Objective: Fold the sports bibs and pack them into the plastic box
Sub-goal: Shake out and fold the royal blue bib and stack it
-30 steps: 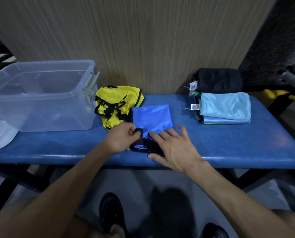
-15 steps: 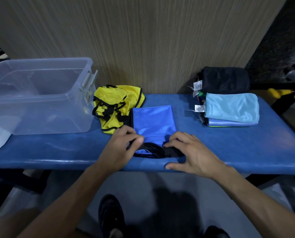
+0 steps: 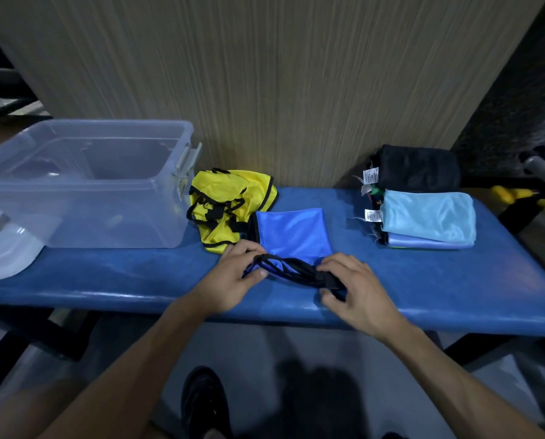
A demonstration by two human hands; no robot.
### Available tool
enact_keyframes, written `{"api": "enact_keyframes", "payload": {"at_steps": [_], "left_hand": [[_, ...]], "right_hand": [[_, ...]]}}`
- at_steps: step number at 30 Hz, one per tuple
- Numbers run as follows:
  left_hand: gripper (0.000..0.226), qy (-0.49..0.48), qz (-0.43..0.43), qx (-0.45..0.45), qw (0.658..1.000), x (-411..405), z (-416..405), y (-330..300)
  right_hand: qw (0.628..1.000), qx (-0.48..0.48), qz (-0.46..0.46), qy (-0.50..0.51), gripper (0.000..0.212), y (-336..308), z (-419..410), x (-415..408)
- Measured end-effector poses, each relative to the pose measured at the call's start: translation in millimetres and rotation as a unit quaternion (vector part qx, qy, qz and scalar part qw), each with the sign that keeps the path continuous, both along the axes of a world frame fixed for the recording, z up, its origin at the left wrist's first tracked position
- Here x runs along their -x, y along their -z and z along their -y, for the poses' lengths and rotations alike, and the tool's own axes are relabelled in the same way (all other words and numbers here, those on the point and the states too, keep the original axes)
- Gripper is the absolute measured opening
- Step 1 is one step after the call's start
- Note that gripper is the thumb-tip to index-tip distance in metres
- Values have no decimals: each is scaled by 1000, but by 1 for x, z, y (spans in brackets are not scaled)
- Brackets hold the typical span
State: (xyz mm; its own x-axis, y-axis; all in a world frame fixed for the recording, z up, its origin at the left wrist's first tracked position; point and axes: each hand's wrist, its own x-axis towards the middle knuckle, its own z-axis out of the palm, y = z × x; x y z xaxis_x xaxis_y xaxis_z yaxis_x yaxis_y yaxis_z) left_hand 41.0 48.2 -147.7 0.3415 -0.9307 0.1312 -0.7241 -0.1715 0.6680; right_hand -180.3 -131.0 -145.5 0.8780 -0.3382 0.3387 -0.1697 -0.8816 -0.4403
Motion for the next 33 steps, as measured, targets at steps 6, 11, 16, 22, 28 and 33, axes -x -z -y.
{"api": "enact_keyframes", "payload": {"at_steps": [6, 11, 16, 22, 28, 33], "left_hand": [[30, -40, -70, -6, 997, 19, -9, -5], [46, -120, -93, -7, 988, 27, 10, -16], [48, -200, -49, -45, 977, 29, 31, -19], [54, -248, 1, -99, 964, 23, 45, -20], [58, -278, 38, -137, 950, 17, 56, -21], [54, -293, 37, -105, 950, 18, 56, -19]], "right_hand": [[985, -174, -6, 9, 19, -23, -5, 13], [931, -349, 4, 102, 20, -30, 4, -5], [921, -341, -12, 188, 13, -30, 10, -28], [930, -263, -27, 255, 17, -32, 9, -50], [935, -195, -78, 287, 24, -28, 13, -60], [947, -100, -98, 288, 27, -32, 11, -62]]}}
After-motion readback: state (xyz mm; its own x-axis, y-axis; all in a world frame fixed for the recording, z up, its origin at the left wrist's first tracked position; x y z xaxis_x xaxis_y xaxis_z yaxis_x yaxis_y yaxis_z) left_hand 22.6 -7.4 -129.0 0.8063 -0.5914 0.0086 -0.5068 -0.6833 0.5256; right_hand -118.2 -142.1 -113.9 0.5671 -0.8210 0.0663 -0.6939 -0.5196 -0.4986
